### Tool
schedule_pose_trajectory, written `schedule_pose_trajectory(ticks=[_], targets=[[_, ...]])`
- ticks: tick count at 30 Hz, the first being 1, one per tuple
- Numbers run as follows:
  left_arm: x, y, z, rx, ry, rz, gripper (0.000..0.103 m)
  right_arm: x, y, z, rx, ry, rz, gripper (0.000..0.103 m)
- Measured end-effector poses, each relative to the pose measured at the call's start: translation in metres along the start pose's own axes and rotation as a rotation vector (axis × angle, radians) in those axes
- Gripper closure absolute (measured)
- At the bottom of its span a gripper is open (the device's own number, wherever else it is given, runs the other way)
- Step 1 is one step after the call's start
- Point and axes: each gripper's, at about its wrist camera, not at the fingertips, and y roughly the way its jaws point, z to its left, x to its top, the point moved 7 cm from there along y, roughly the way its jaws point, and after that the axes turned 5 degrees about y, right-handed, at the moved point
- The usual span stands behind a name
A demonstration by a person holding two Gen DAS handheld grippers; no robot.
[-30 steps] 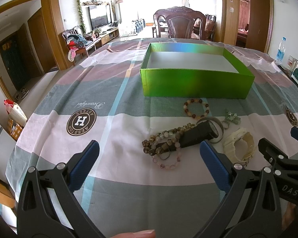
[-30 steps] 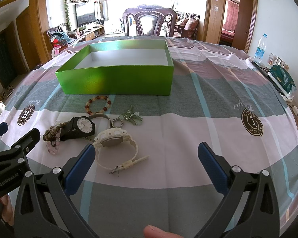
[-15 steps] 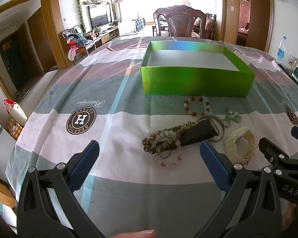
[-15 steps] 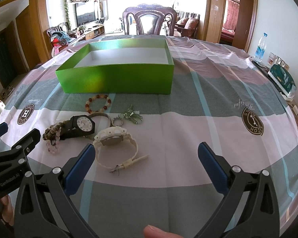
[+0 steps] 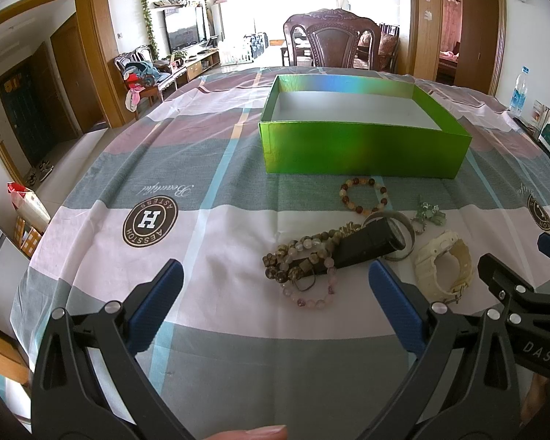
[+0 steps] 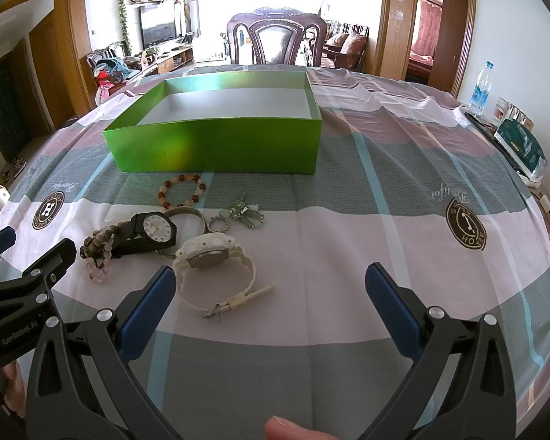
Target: Organize jewelry
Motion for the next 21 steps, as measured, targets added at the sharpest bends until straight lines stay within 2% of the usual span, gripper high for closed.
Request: schedule_pose_trajectory(ticks=[21], targets=[[-0.0075,0.0037,-0.0003,0.0,0.001,0.008,0.003,-0.0042,0.0005,0.0,0.002,-0.001,0.006,0.002]])
